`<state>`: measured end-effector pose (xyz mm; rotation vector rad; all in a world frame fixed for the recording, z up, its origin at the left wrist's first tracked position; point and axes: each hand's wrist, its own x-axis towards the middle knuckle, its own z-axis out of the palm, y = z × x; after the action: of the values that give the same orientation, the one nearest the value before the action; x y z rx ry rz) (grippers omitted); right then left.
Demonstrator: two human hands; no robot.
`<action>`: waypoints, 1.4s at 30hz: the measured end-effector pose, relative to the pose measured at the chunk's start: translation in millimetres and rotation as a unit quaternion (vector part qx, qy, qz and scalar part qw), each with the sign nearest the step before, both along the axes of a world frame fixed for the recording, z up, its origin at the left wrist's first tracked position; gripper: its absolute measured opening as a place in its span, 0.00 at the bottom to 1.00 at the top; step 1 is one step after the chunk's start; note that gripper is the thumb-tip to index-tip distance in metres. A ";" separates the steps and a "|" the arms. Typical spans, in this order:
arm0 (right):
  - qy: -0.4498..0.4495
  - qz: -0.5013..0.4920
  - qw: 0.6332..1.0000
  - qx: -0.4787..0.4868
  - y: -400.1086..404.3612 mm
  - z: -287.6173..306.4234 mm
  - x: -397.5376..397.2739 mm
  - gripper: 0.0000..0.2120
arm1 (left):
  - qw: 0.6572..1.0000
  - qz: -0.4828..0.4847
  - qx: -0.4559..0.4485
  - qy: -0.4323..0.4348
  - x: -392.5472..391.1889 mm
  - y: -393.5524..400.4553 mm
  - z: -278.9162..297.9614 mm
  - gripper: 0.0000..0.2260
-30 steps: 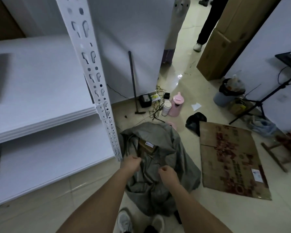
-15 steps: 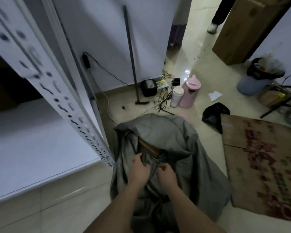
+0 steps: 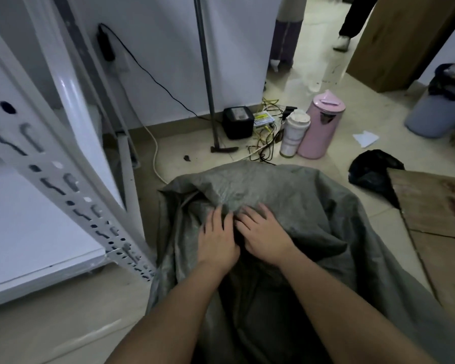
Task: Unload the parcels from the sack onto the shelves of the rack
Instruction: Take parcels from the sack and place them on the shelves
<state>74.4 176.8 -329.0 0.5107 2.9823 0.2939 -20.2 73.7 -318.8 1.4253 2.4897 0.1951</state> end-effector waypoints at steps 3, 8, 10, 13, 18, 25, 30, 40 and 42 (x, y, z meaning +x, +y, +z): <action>-0.161 0.001 0.984 0.078 31.1 -6.0 9.0 0.28 | 0.986 -0.105 -0.071 0.112 -14.0 14.7 -8.0 0.31; -0.241 -0.025 0.947 0.209 73.2 16.3 20.7 0.27 | 0.899 -0.283 -0.186 0.278 -26.0 30.1 -5.5 0.28; -0.245 -0.067 0.924 0.287 98.0 30.3 21.5 0.27 | 0.868 -0.306 -0.206 0.332 -32.3 40.1 -3.4 0.27; -0.269 -0.142 0.878 0.370 127.9 54.7 22.6 0.28 | 0.830 -0.289 -0.244 0.409 -42.5 56.5 6.1 0.27; -0.221 -0.207 0.913 0.273 120.4 48.2 14.5 0.34 | 0.789 -0.225 -0.293 0.490 -58.6 77.9 23.7 0.29; -0.151 0.168 0.954 0.195 105.6 -6.0 9.6 0.22 | 0.802 -0.232 -0.233 0.499 -83.9 94.4 22.9 0.24; -0.266 -0.057 0.932 0.239 138.4 -3.7 24.6 0.25 | 0.802 -0.358 -0.126 0.461 -72.8 85.9 10.4 0.17; -0.184 -0.113 0.968 0.126 145.9 -27.5 12.4 0.25 | 0.790 -0.249 -0.308 0.469 -90.1 80.1 -22.5 0.25; -0.157 -0.129 0.976 0.081 142.0 -31.0 7.1 0.24 | 0.816 -0.231 -0.294 0.441 -92.5 82.2 -26.9 0.23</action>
<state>81.5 318.8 -359.9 0.7790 2.5655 0.5393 -112.8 156.0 -345.7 1.9939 2.2500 -1.5053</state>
